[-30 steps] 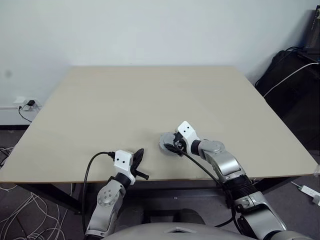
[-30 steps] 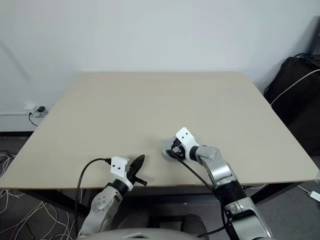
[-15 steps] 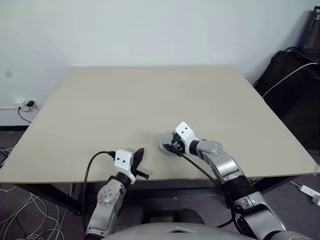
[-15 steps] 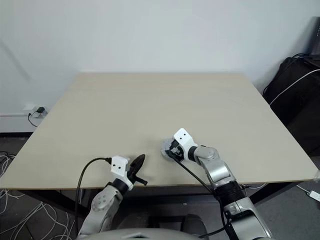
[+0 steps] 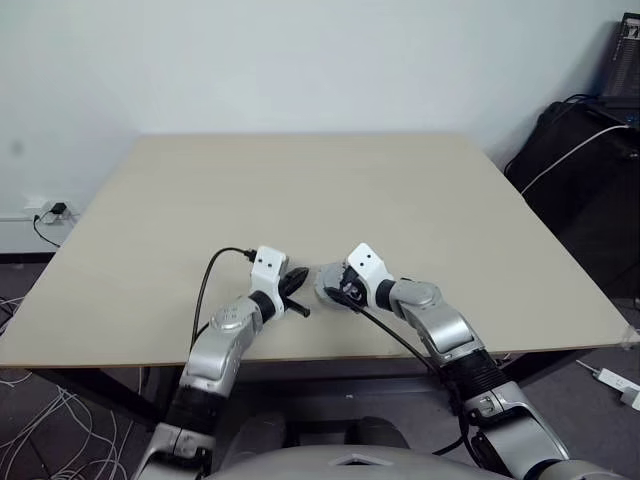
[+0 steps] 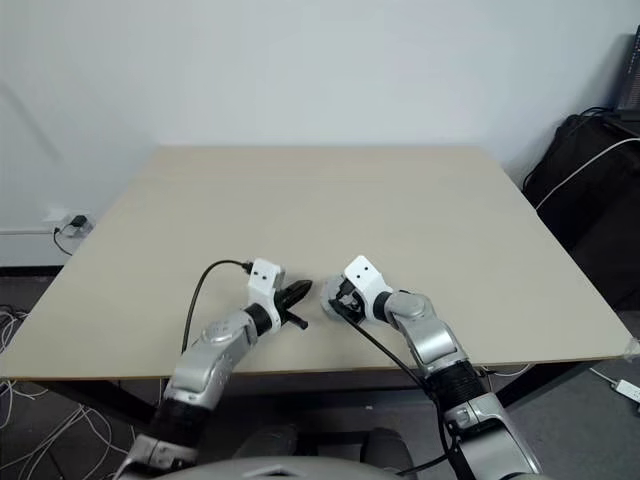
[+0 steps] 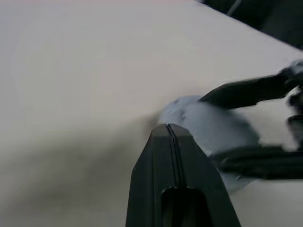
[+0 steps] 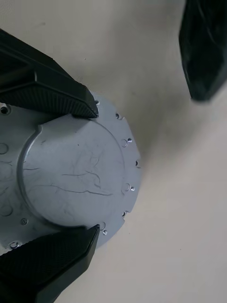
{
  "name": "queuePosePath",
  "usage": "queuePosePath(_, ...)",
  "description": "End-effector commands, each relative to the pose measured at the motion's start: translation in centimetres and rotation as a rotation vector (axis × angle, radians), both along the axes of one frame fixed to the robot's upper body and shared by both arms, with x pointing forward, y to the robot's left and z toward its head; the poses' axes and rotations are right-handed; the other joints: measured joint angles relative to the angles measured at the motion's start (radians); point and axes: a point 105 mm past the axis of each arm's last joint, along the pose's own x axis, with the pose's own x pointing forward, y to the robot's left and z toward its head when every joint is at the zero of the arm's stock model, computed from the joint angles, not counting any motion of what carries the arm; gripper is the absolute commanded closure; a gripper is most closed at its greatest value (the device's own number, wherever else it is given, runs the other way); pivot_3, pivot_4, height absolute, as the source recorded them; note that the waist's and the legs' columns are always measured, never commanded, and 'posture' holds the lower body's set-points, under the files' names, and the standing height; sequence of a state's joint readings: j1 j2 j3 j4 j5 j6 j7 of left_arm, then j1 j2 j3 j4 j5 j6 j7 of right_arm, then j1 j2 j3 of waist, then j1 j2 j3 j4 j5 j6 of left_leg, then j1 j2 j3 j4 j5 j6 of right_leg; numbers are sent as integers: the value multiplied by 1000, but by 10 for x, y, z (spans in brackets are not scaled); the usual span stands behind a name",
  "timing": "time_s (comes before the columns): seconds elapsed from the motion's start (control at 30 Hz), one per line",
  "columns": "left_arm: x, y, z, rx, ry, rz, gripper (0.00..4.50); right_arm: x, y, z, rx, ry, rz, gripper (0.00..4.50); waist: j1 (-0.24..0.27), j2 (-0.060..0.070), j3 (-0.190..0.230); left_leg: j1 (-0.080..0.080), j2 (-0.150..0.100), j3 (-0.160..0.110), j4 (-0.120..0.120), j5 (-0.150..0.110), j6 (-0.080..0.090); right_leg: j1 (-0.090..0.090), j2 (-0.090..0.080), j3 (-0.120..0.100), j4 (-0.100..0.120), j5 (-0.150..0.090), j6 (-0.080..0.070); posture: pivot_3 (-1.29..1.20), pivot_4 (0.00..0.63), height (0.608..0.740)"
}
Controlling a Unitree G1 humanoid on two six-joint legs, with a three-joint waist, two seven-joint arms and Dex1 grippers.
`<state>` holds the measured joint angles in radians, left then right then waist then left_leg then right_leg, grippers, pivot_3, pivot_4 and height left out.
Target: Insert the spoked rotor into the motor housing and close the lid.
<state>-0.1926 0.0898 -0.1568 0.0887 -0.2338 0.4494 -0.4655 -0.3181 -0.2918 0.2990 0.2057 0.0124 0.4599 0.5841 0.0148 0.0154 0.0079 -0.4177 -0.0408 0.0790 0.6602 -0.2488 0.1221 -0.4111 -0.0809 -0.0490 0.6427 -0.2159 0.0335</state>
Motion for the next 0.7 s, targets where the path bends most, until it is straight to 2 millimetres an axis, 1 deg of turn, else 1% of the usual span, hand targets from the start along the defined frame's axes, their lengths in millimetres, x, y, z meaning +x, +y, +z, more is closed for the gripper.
queuePosePath(0.03, 11, -4, 1, -64, 103, -62, 4500, -4, -10, -16, -55, 49, -35, 1240, -1, 0, 0, 0, 0, 0, 0, 0, 0, 0, 0, 0, 0, 0, 0, 0, 0, 740)
queuePosePath(0.2, 26, -8, 3, -109, 176, -94, 4500, -6, -9, -16, -51, 48, -37, 1240, -2, -1, 0, 0, 0, -1, 0, 0, 0, 0, 1, 0, 0, 0, 0, 0, 0, 740)
queuePosePath(0.3, 30, -14, 4, -104, 198, -128, 4500, -7, -10, -15, -52, 47, -40, 1240, -2, -1, 0, 0, 0, -2, 0, 0, -1, 0, 1, 0, 0, 0, -1, 0, 0, 740)
queuePosePath(0.47, 36, -21, 1, -99, 243, -162, 4500, -7, -12, -14, -55, 45, -45, 1240, -2, -2, 1, 0, 0, -1, 0, 0, -1, 0, 1, 1, -1, 0, -1, 0, 0, 740)
queuePosePath(0.6, 36, -26, 0, -91, 269, -196, 4500, -7, -12, -14, -57, 44, -46, 1240, -2, -2, 1, 0, 0, -2, -1, 0, 0, -1, 0, 1, -1, 0, -1, 0, 0, 740)
queuePosePath(0.7, 36, -27, -6, -58, 284, -194, 4500, -7, -12, -13, -57, 42, -49, 1240, -2, -3, 1, 0, 0, -2, -1, 0, 0, -1, 0, 1, -1, 0, -1, 0, 0, 740)
